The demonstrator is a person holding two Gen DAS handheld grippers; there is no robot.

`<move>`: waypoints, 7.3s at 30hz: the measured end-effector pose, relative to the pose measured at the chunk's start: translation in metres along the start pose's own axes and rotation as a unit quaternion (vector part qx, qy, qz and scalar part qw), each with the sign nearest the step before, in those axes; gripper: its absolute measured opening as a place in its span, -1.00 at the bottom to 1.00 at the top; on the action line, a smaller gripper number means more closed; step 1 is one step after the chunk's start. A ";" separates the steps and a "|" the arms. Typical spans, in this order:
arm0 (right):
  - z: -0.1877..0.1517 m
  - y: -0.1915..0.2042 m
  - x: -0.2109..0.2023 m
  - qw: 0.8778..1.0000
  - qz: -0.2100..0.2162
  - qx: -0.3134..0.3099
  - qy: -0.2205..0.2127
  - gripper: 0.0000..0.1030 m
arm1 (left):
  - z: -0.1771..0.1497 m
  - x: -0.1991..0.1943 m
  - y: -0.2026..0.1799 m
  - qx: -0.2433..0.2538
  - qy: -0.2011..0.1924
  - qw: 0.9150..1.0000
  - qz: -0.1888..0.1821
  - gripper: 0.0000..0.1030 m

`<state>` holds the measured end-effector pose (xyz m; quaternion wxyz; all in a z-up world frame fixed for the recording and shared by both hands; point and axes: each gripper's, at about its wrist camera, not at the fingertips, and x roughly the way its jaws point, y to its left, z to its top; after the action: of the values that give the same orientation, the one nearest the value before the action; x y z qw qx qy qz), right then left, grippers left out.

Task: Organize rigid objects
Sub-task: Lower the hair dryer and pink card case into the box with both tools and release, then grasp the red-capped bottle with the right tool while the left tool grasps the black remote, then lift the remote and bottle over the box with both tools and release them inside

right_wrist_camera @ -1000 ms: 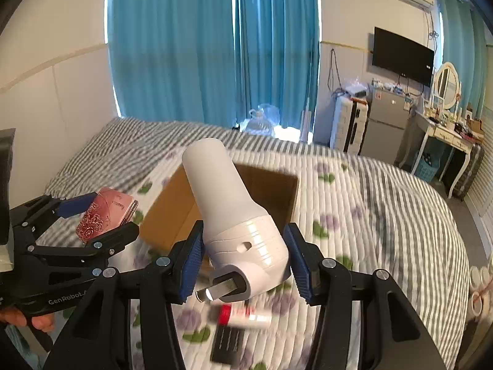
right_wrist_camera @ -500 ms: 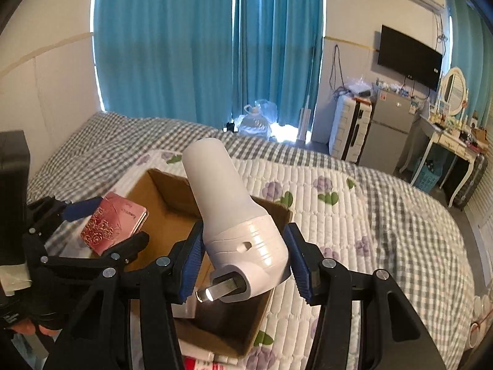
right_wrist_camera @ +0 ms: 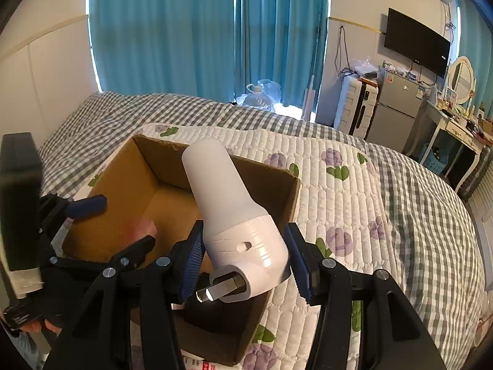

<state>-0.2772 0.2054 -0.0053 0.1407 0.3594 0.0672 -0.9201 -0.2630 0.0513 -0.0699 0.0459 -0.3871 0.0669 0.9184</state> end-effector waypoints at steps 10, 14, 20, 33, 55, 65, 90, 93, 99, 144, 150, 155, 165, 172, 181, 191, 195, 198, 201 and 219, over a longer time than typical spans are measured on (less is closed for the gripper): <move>0.015 0.016 0.026 1.000 0.003 -0.016 0.011 -0.01 | 0.006 -0.033 0.031 -0.040 -0.040 0.998 0.010 0.71; 0.014 0.022 0.048 1.000 0.015 -0.008 0.019 0.00 | 0.004 -0.039 0.041 -0.043 -0.052 0.997 0.025 0.71; 0.003 0.018 0.027 1.000 0.007 0.014 0.003 0.63 | -0.002 -0.060 0.051 -0.060 -0.077 0.995 0.028 0.81; -0.074 0.033 -0.088 0.998 -0.060 0.003 0.000 0.98 | -0.072 -0.112 0.059 -0.094 -0.066 0.993 0.028 0.99; -0.160 0.074 0.023 0.981 -0.070 -0.113 0.143 0.48 | -0.144 -0.056 0.045 -0.076 0.020 0.995 0.061 0.99; -0.149 0.043 -0.019 0.994 -0.059 -0.040 0.081 -0.24 | -0.143 -0.054 0.035 -0.066 0.030 0.995 0.066 0.99; -0.178 -0.018 -0.085 0.986 -0.046 0.136 0.083 -0.30 | -0.132 -0.018 -0.105 -0.009 0.099 0.995 -0.021 0.64; -0.177 -0.017 -0.086 0.986 -0.046 0.135 0.082 -0.30 | -0.138 -0.003 -0.114 -0.003 0.124 0.992 -0.038 0.32; -0.175 -0.015 -0.084 0.987 -0.045 0.133 0.083 -0.30 | -0.143 -0.014 -0.116 0.009 0.119 0.991 -0.057 -0.08; -0.119 0.033 -0.129 0.999 -0.037 0.032 0.006 -0.30 | -0.096 -0.123 -0.030 0.041 0.022 0.996 -0.075 -0.87; -0.134 0.030 -0.110 0.998 -0.031 0.040 0.033 -0.30 | -0.156 -0.090 -0.030 0.032 0.100 0.990 -0.090 0.17; -0.137 0.029 -0.106 0.998 -0.030 0.042 0.038 -0.30 | -0.192 -0.063 -0.040 0.036 0.168 0.981 -0.089 0.03; -0.125 0.031 -0.119 0.999 -0.021 0.041 0.021 -0.30 | -0.156 -0.095 -0.040 0.052 0.097 0.991 -0.075 -0.19; -0.071 0.029 -0.141 0.999 -0.001 0.032 -0.027 -0.30 | -0.056 -0.128 -0.020 0.039 0.007 0.997 -0.073 -0.20; 0.012 0.024 -0.120 0.998 0.017 0.013 -0.065 -0.30 | 0.039 -0.061 -0.001 0.025 0.023 0.998 -0.049 -0.19; -0.002 0.017 -0.036 0.999 0.036 0.005 -0.012 -0.30 | 0.019 0.020 0.004 0.025 0.062 0.997 -0.033 -0.09; -0.007 0.012 -0.026 0.999 0.035 0.006 -0.001 -0.30 | 0.023 0.015 0.013 -0.002 0.046 0.998 -0.033 0.20; -0.006 0.012 -0.027 0.999 0.034 0.004 -0.004 -0.30 | 0.026 0.003 0.025 -0.021 0.027 0.999 -0.042 0.20; 0.000 0.017 -0.021 0.999 0.035 -0.001 -0.002 -0.30 | 0.028 -0.017 0.033 -0.029 -0.004 0.999 -0.037 0.20; 0.005 0.052 0.018 0.999 0.042 0.002 -0.002 0.34 | -0.003 -0.057 0.073 -0.045 -0.091 0.994 0.031 0.70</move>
<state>-0.2775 0.1508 -0.0148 0.1789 0.3602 0.0493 -0.9142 -0.2311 -0.0228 -0.0244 0.0056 -0.3014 0.0331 0.9529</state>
